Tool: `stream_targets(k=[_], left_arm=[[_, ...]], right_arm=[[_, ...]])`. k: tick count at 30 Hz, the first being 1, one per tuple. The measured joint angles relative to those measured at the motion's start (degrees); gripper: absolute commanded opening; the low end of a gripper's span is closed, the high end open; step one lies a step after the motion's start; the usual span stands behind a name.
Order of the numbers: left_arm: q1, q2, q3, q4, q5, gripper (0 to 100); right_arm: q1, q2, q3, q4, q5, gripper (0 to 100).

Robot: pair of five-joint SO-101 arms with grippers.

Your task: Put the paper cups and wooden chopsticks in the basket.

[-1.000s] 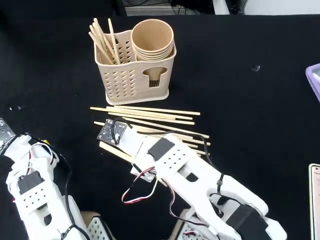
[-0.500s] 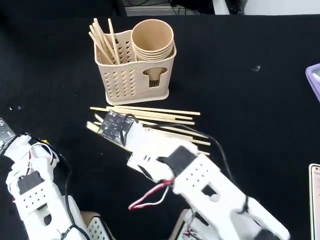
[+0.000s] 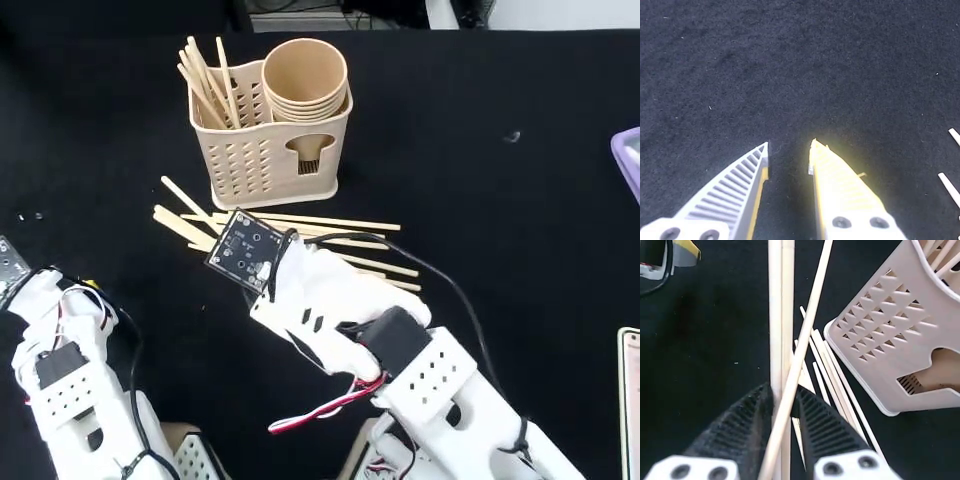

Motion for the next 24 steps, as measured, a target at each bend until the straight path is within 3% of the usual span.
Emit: stream_targets(k=[11,14,18,24], left_arm=[[0.00,0.00,0.00,0.00,0.00,14],[0.00,0.00,0.00,0.00,0.00,14],[0.00,0.00,0.00,0.00,0.00,14],[0.00,0.00,0.00,0.00,0.00,14]], right_arm=[[-0.18,0.00,16.35,-0.79,-1.76,1.1],[2.90,0.88,19.25,-0.97,-1.93,1.1],[9.14,9.49,19.43,-1.05,-0.70,1.1],[10.20,25.67,16.44,1.58,2.64,1.6]])
